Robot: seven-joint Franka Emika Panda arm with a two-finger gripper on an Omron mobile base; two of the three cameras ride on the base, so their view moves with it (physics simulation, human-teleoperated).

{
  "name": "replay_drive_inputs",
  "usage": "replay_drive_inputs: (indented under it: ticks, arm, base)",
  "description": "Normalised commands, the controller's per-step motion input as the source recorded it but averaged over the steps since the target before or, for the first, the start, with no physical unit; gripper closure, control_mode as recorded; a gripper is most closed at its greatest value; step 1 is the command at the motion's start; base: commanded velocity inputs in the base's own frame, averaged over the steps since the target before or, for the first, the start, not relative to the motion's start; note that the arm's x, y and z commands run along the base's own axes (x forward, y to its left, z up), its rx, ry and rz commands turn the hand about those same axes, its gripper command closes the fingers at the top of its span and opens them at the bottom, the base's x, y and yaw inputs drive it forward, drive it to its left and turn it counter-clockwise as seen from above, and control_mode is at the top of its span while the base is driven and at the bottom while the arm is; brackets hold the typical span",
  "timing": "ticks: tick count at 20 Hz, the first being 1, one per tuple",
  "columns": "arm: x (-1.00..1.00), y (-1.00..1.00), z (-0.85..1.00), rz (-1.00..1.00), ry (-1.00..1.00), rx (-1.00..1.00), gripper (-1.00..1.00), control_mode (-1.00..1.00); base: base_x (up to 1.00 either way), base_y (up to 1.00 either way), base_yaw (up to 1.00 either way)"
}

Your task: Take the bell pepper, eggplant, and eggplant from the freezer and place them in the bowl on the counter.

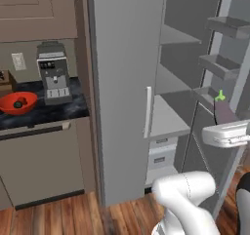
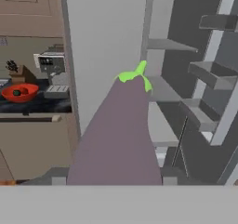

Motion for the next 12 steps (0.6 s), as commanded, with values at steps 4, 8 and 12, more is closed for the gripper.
replay_drive_inputs:
  ticks: [4,8,12]
  arm:
    - [0.0,0.0,0.0,0.0,0.0,0.0,1.0,1.0]
    - [0.0,0.0,0.0,0.0,0.0,0.0,1.0,1.0]
    - [0.0,0.0,0.0,0.0,0.0,0.0,1.0,1.0]
  base:
    - [0.03,1.0,0.0]
    - [0.49,1.0,0.02]
    - [0.44,1.0,0.02]
